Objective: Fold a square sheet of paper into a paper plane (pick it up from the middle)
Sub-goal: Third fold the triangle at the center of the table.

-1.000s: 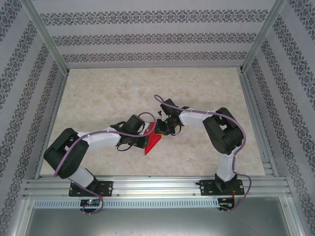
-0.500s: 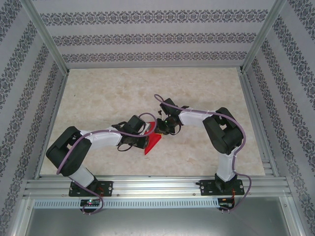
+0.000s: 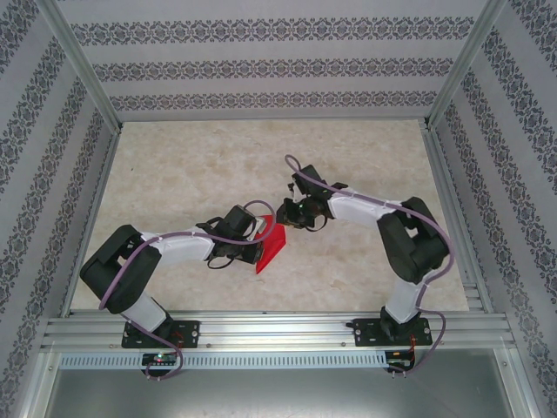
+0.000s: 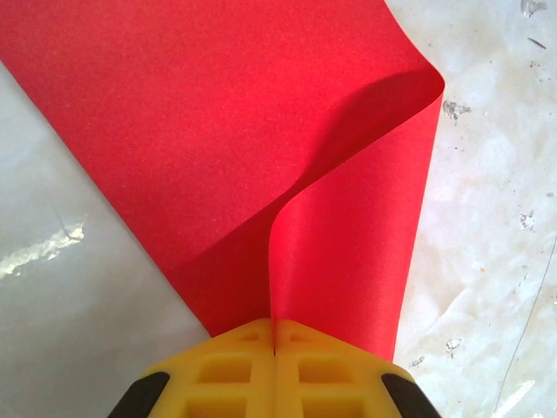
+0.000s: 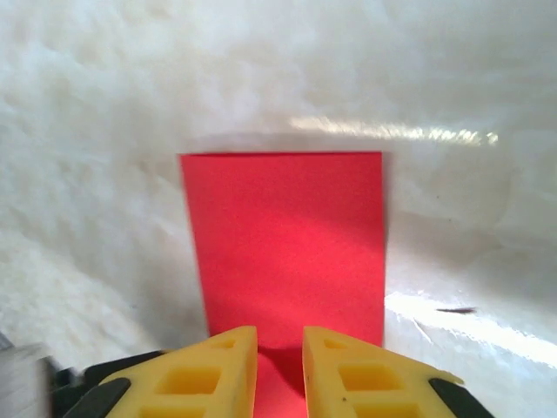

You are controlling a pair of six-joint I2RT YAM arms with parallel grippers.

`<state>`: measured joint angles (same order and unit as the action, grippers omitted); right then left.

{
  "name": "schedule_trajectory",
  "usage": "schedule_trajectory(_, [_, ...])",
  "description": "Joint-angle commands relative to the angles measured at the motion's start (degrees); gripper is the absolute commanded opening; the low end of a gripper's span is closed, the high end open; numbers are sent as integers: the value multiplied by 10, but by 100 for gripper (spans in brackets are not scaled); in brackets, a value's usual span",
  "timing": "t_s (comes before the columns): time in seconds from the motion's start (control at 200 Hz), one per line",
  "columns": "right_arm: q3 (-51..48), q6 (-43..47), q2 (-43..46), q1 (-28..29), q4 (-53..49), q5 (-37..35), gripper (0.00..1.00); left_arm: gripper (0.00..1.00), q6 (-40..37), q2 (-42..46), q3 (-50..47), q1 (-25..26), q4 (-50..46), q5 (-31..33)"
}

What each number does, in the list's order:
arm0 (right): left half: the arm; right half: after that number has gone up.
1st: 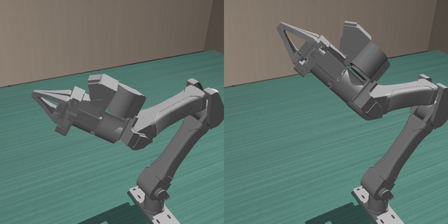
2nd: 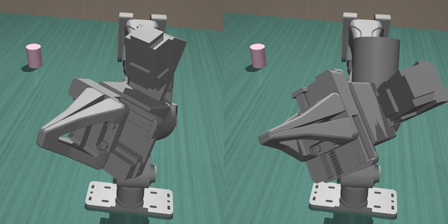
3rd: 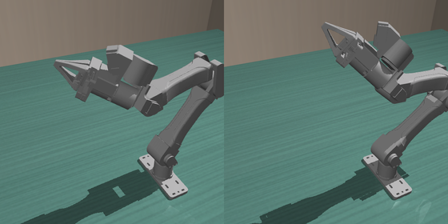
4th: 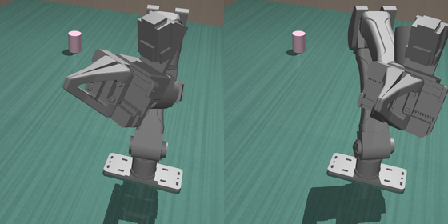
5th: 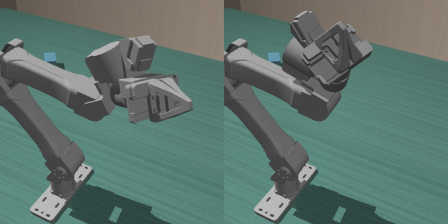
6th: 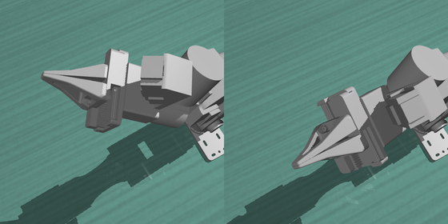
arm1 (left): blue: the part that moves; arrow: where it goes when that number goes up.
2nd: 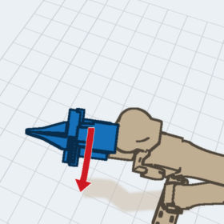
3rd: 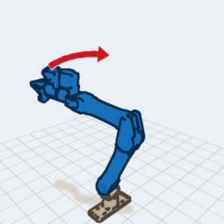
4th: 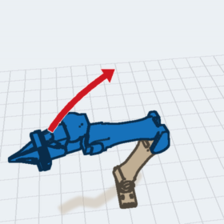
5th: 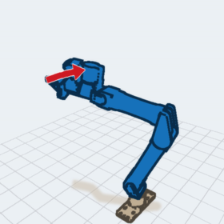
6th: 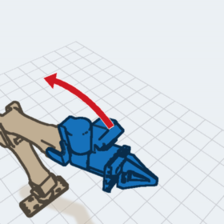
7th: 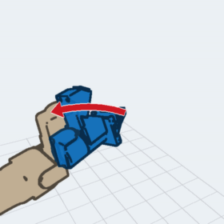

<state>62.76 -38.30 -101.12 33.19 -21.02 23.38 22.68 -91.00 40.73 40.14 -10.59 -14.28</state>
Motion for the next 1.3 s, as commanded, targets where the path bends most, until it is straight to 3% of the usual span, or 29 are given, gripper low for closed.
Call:
schedule_trajectory(0.0, [-43,-29,55,0,48,-6,21,3,15,1,-21,-6,4,11])
schedule_trajectory(0.165, [-114,-83,82,29,133,20,12,3,19,9,-22,-7,5,14])
schedule_trajectory(0.39, [-161,-148,52,70,240,35,7,3,19,13,-23,-7,3,15])
schedule_trajectory(1.294, [-192,-149,-28,77,293,22,8,2,20,12,-30,-6,-2,27])
